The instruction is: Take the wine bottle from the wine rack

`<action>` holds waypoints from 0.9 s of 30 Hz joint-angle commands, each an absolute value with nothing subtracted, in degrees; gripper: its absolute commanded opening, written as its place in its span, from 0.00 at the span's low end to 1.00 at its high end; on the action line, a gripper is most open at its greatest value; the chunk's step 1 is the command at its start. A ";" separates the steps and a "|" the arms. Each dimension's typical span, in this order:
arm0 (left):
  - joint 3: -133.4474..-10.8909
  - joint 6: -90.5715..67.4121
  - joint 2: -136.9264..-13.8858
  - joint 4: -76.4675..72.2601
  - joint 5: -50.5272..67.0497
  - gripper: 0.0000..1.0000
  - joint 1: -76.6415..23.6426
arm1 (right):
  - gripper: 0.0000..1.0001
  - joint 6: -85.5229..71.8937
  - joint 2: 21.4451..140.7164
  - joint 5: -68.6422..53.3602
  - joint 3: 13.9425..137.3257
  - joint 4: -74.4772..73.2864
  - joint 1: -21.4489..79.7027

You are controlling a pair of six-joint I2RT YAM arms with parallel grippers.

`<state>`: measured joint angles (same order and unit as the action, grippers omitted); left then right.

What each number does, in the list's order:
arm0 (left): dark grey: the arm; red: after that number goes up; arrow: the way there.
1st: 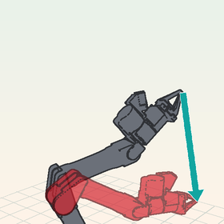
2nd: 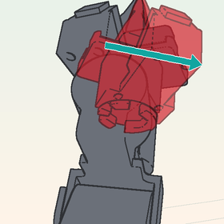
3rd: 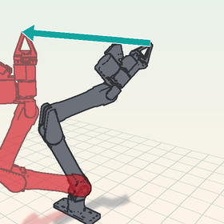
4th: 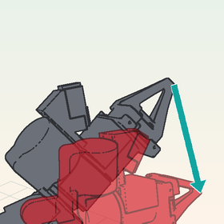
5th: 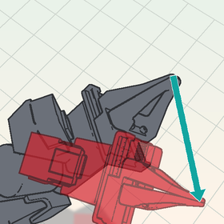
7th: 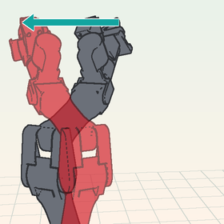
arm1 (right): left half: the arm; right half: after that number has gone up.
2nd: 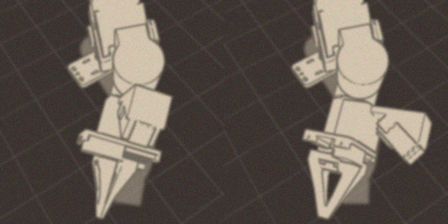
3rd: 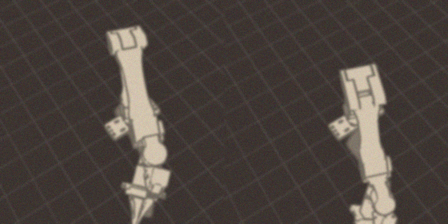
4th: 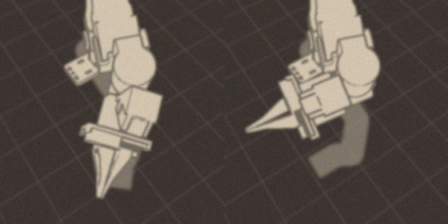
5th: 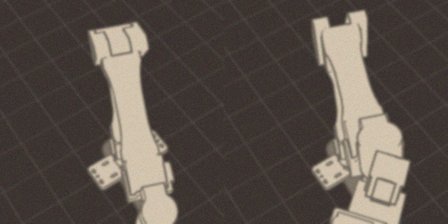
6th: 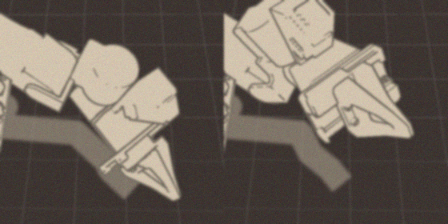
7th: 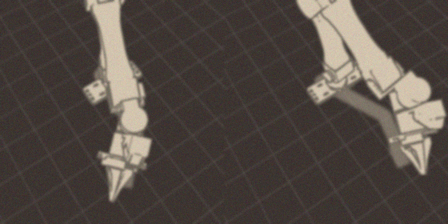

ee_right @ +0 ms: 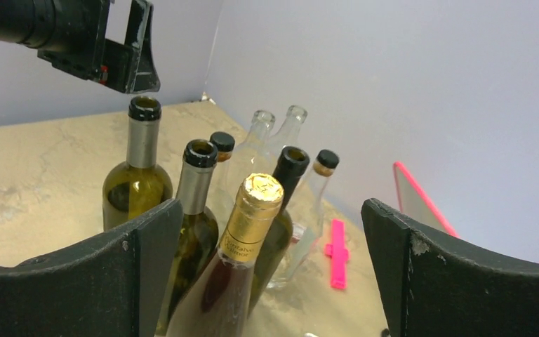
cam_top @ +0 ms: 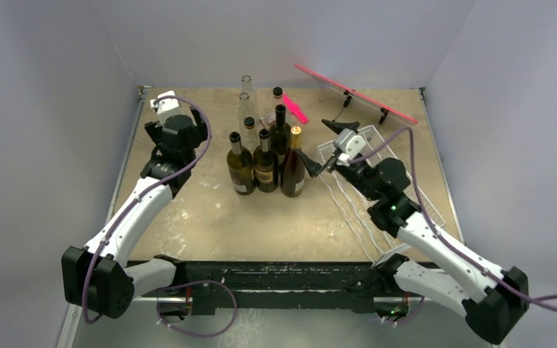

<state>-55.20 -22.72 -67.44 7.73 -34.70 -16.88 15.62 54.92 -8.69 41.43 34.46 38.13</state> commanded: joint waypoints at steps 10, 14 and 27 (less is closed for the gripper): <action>-63.91 -20.08 -57.87 6.66 -20.93 0.94 -16.66 | 1.00 -0.29 34.18 22.53 53.45 8.16 38.10; -72.96 -20.26 -54.56 13.47 -17.94 0.95 -16.61 | 1.00 5.09 35.08 22.50 62.05 -1.66 38.12; -82.04 -19.96 -45.07 22.13 -15.49 0.95 -16.53 | 1.00 4.95 34.26 37.86 74.31 -0.13 38.07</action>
<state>-80.95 -20.16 -44.66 19.00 -16.45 -16.88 4.54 34.54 33.15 71.92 -2.35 38.13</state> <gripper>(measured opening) 0.948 0.998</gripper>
